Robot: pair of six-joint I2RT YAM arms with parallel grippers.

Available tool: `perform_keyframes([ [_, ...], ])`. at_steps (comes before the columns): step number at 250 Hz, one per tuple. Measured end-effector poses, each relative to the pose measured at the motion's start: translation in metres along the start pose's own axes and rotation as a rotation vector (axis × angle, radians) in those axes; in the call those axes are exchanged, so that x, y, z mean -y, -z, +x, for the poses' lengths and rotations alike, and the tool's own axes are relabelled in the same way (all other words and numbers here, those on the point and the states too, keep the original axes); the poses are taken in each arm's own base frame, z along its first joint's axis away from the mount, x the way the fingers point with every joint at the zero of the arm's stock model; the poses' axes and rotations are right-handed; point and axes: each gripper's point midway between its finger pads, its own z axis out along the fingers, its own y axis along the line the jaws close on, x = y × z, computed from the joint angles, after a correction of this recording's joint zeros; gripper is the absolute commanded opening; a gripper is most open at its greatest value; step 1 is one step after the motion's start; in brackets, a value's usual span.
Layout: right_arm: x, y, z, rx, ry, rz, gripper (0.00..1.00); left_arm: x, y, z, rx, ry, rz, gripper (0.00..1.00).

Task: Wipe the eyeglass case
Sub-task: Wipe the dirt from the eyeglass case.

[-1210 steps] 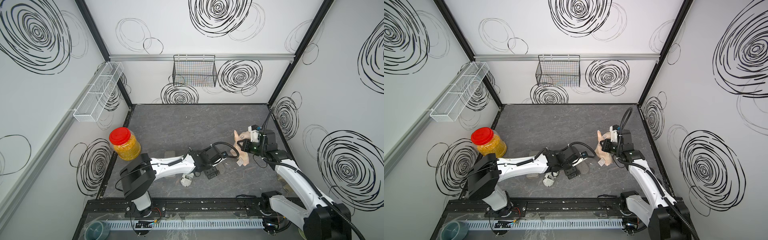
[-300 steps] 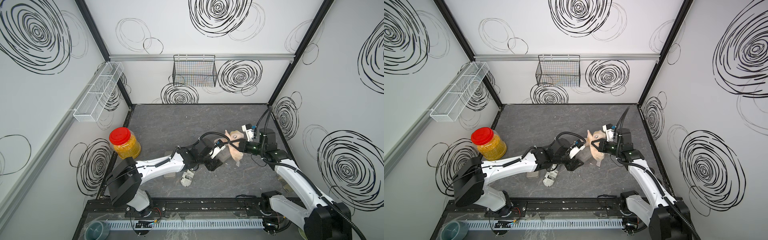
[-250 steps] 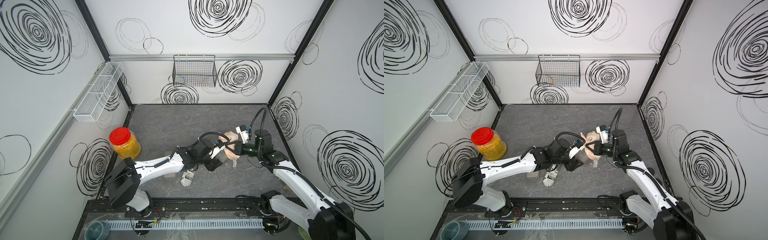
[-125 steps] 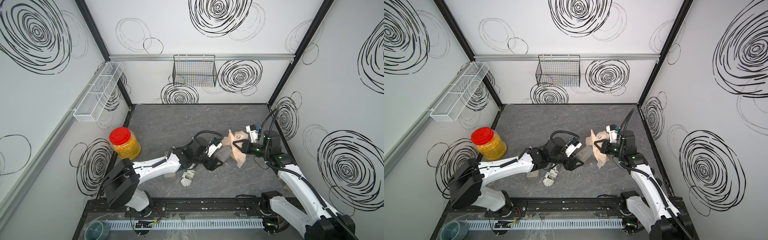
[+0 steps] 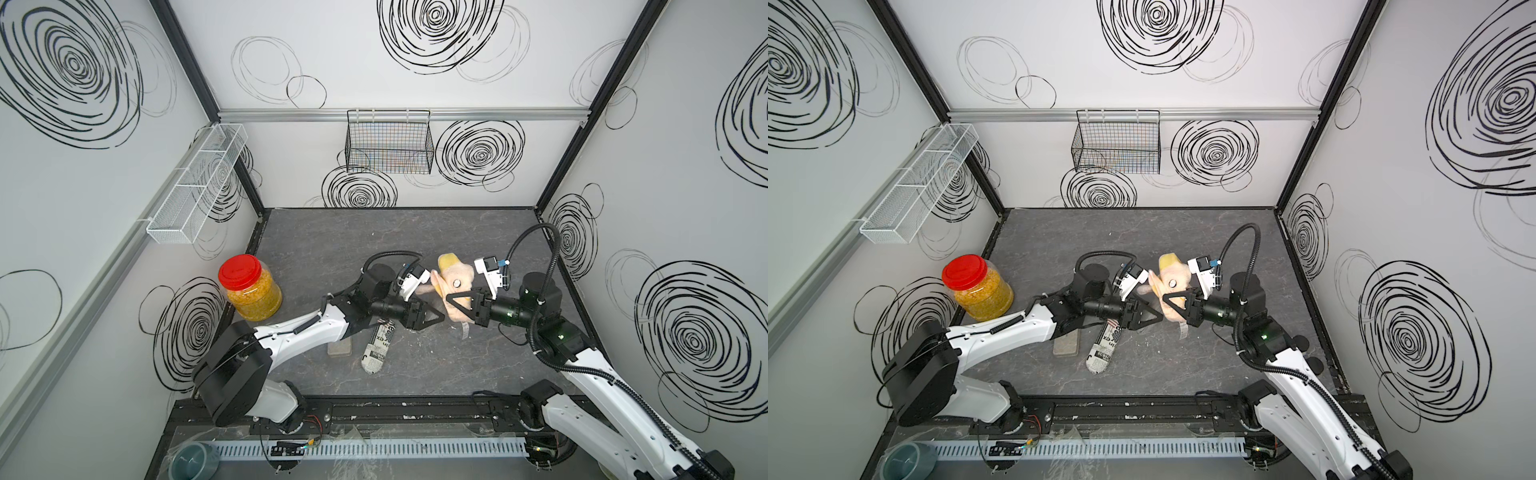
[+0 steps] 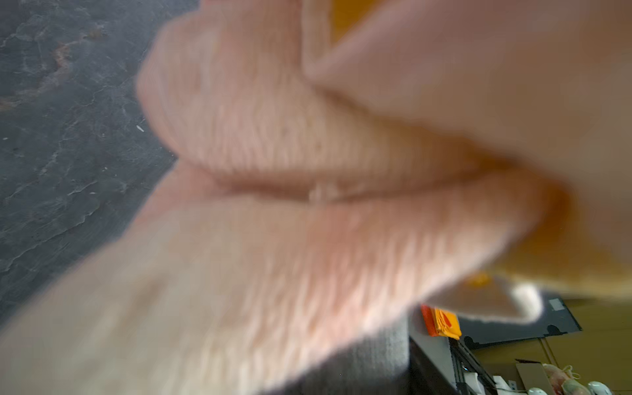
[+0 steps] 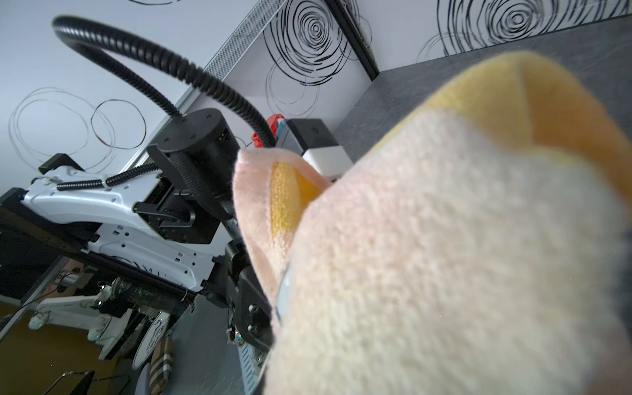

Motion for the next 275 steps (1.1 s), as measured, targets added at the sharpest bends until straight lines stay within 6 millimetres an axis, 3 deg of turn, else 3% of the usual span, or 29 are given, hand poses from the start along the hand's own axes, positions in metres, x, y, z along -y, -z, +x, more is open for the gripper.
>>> perform_keyframes([
  [48,-0.001,-0.014,0.013,-0.064,0.000,-0.001,0.00,-0.002,0.005,-0.004,0.008,0.043,0.021,0.61],
  [91,0.021,-0.005,-0.004,0.001,0.014,0.168,0.00,-0.008,0.008,-0.003,0.010,0.057,0.008,0.61],
  [140,0.032,0.005,-0.018,0.071,0.043,0.250,0.00,-0.008,0.008,-0.001,0.009,0.052,0.006,0.61],
  [216,-0.002,-0.022,0.011,-0.067,0.063,0.059,0.00,-0.007,0.008,0.002,-0.002,0.047,0.019,0.61],
  [248,0.009,-0.018,0.008,-0.045,0.068,0.134,0.00,-0.007,0.008,0.003,-0.005,0.041,0.018,0.61],
  [275,0.027,-0.003,-0.008,0.021,0.061,0.237,0.00,-0.009,0.009,0.005,-0.011,0.035,0.007,0.61],
])
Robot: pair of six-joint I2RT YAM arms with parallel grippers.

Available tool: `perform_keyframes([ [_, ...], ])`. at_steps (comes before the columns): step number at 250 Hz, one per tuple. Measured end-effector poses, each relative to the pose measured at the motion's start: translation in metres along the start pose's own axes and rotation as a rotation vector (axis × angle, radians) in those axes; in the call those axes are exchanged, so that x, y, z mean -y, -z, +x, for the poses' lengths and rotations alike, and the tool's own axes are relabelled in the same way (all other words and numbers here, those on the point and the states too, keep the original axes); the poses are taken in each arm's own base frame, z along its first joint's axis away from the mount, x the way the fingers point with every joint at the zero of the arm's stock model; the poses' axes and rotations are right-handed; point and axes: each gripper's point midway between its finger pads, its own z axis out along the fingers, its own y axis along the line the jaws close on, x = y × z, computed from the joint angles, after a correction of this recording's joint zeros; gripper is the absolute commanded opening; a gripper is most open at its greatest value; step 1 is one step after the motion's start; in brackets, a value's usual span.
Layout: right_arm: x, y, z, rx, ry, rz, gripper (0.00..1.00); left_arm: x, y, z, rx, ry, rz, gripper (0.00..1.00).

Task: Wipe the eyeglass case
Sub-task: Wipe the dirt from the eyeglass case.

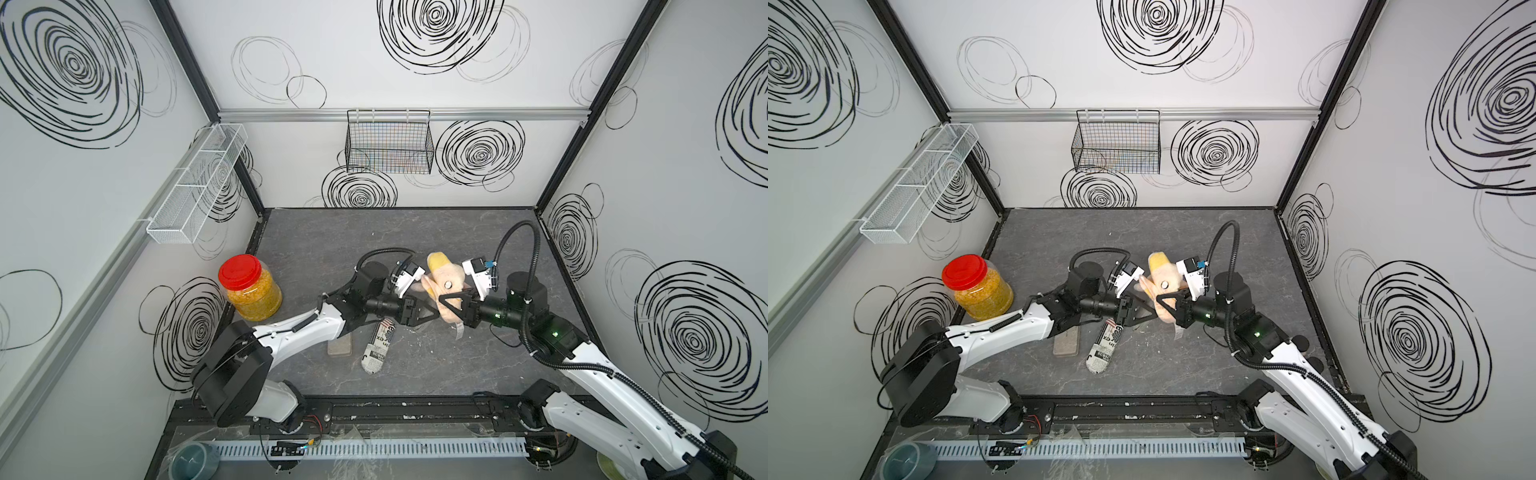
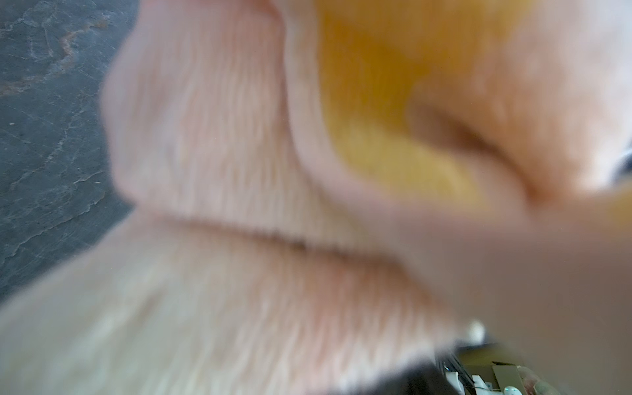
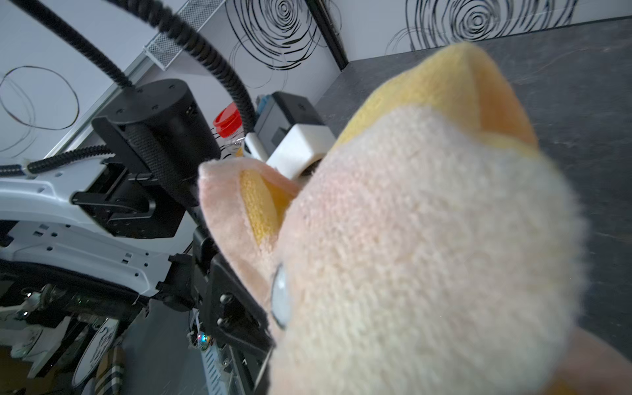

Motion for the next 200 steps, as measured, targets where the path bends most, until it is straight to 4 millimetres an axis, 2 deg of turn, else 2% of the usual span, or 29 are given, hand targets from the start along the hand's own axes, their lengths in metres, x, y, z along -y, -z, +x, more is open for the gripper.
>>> perform_keyframes([
  [27,0.034,0.017,-0.021,0.084,-0.036,0.144,0.00,0.000,0.002,0.005,-0.017,0.000,-0.009,0.61],
  [41,0.052,0.024,-0.025,0.106,-0.057,0.221,0.00,0.004,0.004,0.004,-0.014,-0.018,-0.002,0.61],
  [59,0.070,0.028,-0.021,0.096,-0.086,0.294,0.00,0.011,0.009,0.000,-0.001,-0.044,0.009,0.61],
  [83,0.075,0.030,-0.012,0.063,-0.098,0.318,0.00,0.017,0.017,-0.008,0.027,-0.067,0.016,0.61],
  [116,0.055,0.024,-0.004,0.010,-0.064,0.205,0.02,0.017,0.026,-0.018,0.060,-0.080,0.016,0.61],
  [164,-0.008,0.003,0.021,-0.125,0.058,-0.029,0.02,0.018,0.024,-0.017,0.021,-0.066,0.032,0.61],
  [200,-0.029,-0.010,0.039,-0.233,0.114,-0.092,0.02,0.018,0.032,-0.021,-0.009,-0.072,0.025,0.61],
])
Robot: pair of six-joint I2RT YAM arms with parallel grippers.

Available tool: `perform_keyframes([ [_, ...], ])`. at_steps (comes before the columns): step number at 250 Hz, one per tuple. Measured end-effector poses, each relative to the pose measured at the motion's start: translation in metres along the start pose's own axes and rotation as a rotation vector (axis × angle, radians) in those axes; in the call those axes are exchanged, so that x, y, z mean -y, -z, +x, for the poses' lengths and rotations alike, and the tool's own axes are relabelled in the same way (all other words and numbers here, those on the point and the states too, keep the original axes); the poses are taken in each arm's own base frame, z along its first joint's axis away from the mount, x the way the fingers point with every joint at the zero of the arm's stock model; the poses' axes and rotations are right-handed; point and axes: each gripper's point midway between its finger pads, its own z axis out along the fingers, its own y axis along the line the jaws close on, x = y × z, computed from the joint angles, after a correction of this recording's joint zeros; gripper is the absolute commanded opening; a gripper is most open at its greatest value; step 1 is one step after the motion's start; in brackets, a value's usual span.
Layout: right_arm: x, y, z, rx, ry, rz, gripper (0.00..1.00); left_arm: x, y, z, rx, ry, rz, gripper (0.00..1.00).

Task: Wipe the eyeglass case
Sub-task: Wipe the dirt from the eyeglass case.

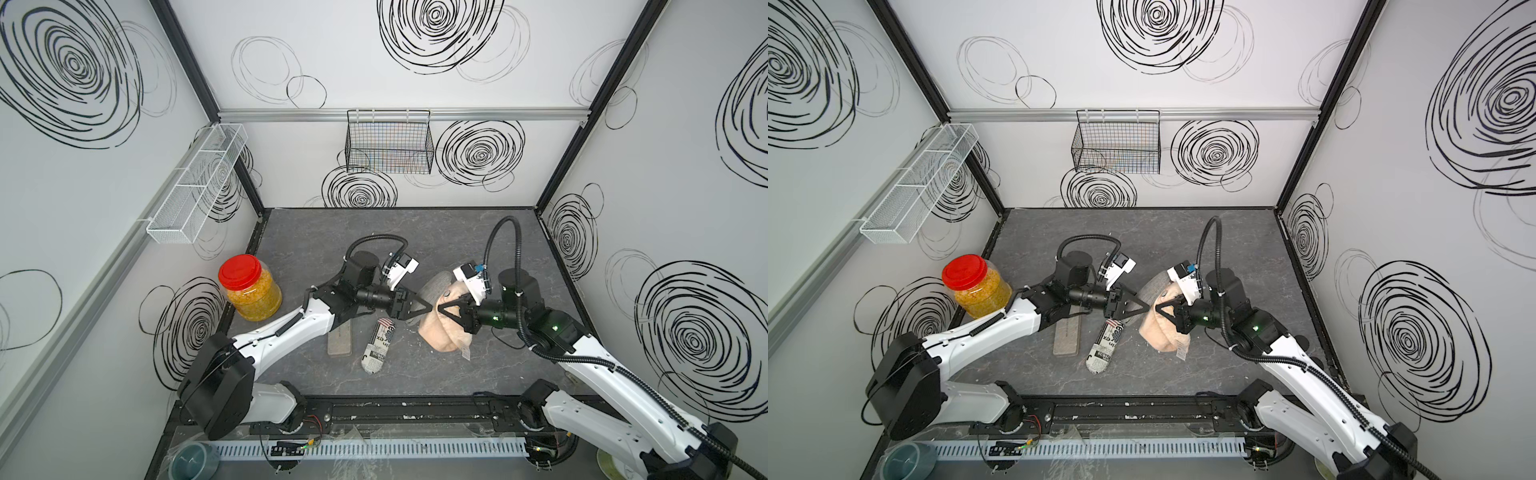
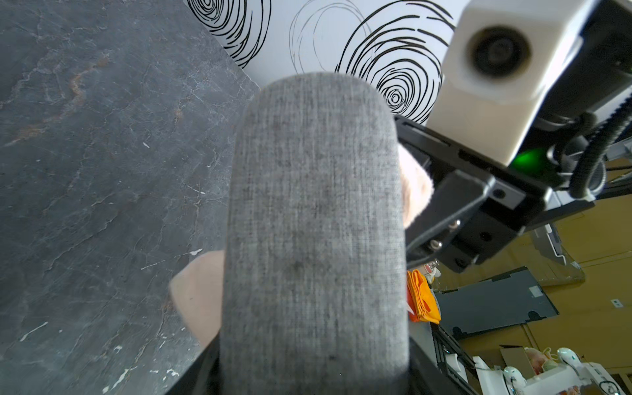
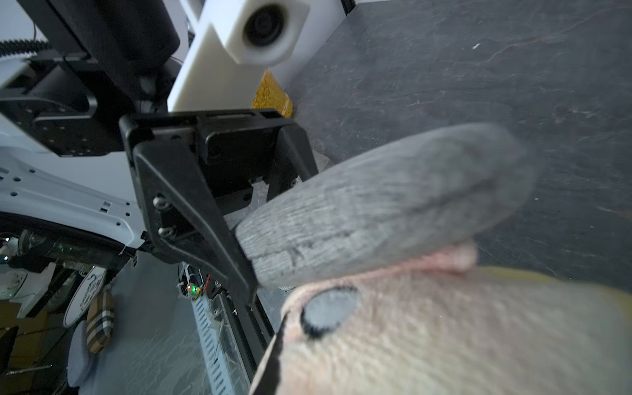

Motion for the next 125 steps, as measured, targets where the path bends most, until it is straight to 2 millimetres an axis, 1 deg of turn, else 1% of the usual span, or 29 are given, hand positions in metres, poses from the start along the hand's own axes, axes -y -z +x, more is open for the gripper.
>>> perform_keyframes([
  [24,-0.013,-0.012,0.012,-0.067,0.040,-0.034,0.01,0.001,0.006,0.000,-0.029,-0.006,0.007,0.61],
  [49,-0.013,-0.017,0.017,-0.101,0.074,-0.006,0.00,0.003,0.012,0.006,-0.073,-0.008,0.012,0.61],
  [66,-0.004,-0.016,0.014,-0.092,0.093,0.063,0.00,0.003,0.016,0.010,-0.097,-0.012,0.014,0.61],
  [76,0.005,-0.013,0.008,-0.075,0.102,0.125,0.00,0.003,0.017,0.013,-0.112,-0.011,0.017,0.61],
  [107,0.032,0.001,-0.004,-0.031,0.115,0.304,0.00,0.002,0.020,0.021,-0.138,-0.010,0.016,0.61],
  [125,0.043,0.008,-0.010,-0.010,0.115,0.367,0.00,0.002,0.020,0.022,-0.143,-0.014,0.019,0.61],
])
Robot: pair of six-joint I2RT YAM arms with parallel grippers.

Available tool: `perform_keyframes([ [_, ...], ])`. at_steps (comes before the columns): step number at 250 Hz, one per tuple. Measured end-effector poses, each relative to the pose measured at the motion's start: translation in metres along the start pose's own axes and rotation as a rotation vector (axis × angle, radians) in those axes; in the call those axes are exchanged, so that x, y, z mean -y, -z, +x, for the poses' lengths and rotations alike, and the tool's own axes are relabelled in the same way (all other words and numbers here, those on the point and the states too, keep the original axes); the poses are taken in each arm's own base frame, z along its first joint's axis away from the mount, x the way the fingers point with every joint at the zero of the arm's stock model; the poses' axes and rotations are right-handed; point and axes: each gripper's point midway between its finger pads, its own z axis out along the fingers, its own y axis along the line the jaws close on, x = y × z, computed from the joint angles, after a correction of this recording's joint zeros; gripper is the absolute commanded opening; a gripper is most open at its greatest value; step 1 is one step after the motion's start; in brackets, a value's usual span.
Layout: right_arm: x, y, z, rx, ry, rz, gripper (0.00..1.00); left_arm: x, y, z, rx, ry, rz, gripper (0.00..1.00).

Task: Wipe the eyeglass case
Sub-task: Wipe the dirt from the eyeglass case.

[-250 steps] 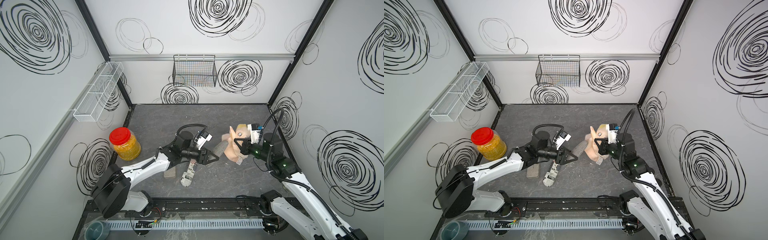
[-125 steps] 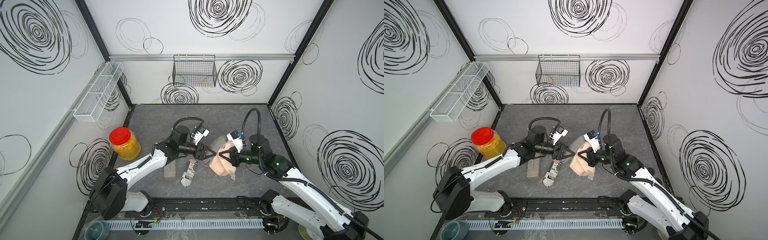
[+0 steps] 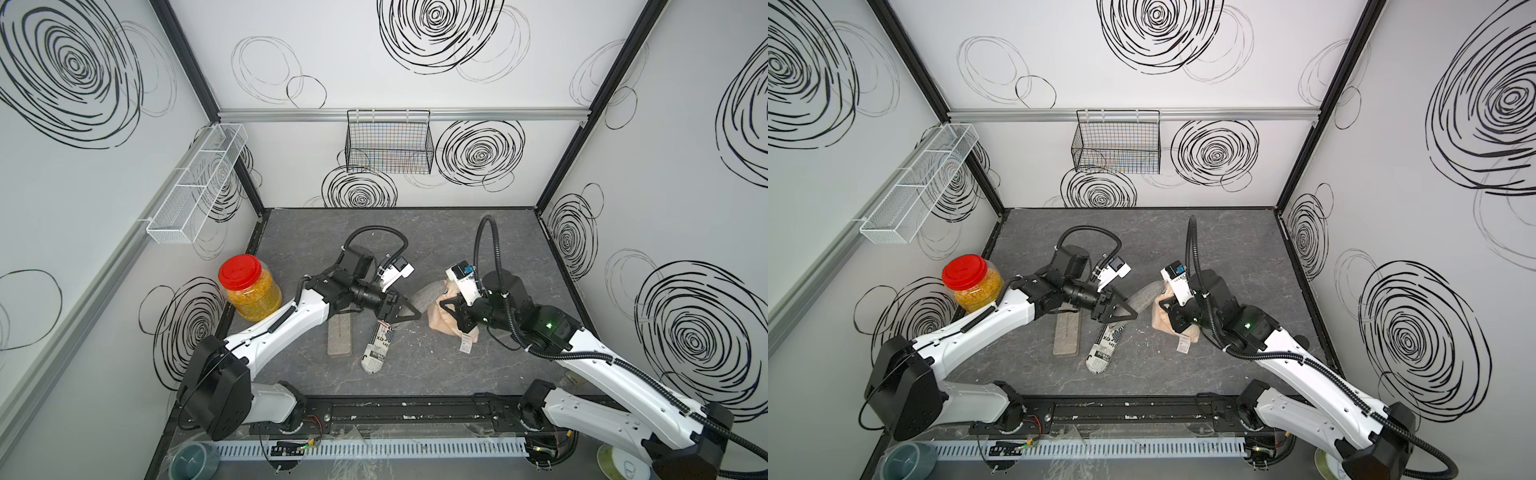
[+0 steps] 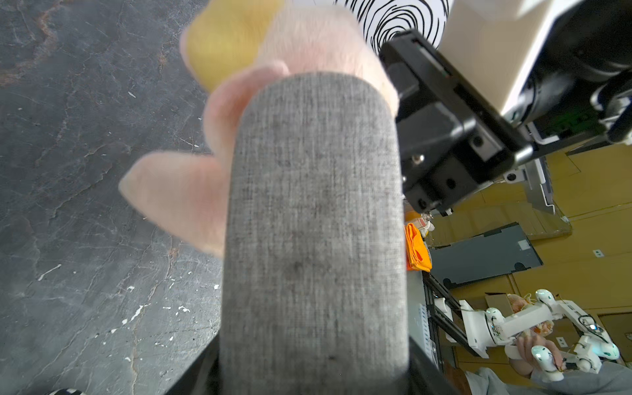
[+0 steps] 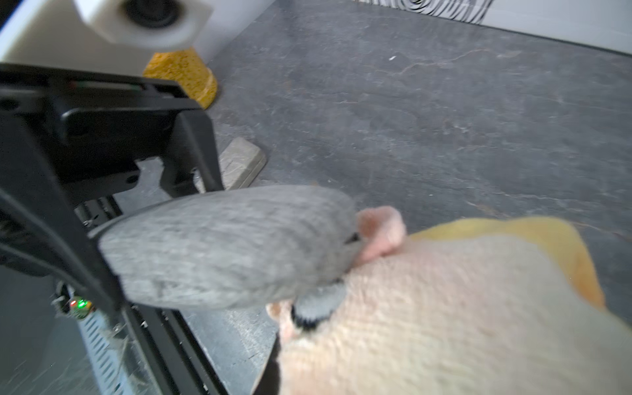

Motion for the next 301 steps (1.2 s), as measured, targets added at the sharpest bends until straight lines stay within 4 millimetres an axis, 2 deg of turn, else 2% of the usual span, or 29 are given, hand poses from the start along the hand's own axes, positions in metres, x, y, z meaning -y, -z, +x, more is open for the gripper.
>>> perform_keyframes([
  [17,0.002,0.001,-0.003,0.007,0.002,0.009,0.00,0.000,0.000,0.000,-0.002,-0.002,0.002,0.61],
  [34,-0.004,0.001,-0.003,0.002,0.004,-0.022,0.00,0.001,0.000,0.000,-0.002,-0.001,0.004,0.61],
  [91,-0.053,0.000,0.011,-0.062,0.032,-0.247,0.00,0.002,0.000,-0.001,0.001,-0.005,0.010,0.61],
  [120,-0.065,0.002,0.014,-0.078,0.042,-0.303,0.00,0.002,0.000,0.000,0.001,-0.005,0.010,0.61],
  [134,-0.062,0.001,0.014,-0.074,0.043,-0.285,0.00,0.002,0.000,0.000,0.001,-0.006,0.009,0.61],
  [151,-0.048,-0.002,0.012,-0.063,0.034,-0.202,0.00,0.001,0.000,-0.001,0.002,-0.006,0.002,0.62],
  [177,-0.009,0.000,0.003,-0.015,-0.013,0.002,0.00,0.000,-0.001,0.000,0.002,-0.011,-0.010,0.61],
  [200,0.027,0.021,-0.017,0.093,-0.094,0.123,0.00,0.005,-0.004,0.004,-0.004,-0.023,-0.006,0.61],
  [221,0.043,0.047,-0.042,0.227,-0.164,0.133,0.00,0.011,-0.008,0.008,-0.007,-0.033,0.009,0.61],
  [234,0.043,0.058,-0.054,0.292,-0.191,0.095,0.00,0.014,-0.009,0.008,0.000,-0.039,0.016,0.61],
  [252,0.032,0.068,-0.070,0.355,-0.214,-0.014,0.00,0.018,-0.011,0.006,0.016,-0.053,0.023,0.61],
  [278,0.008,0.075,-0.087,0.392,-0.237,-0.206,0.00,0.022,-0.013,0.000,0.038,-0.083,0.023,0.61],
  [301,-0.008,0.076,-0.094,0.391,-0.255,-0.335,0.00,0.023,-0.014,-0.003,0.048,-0.098,0.019,0.61],
])
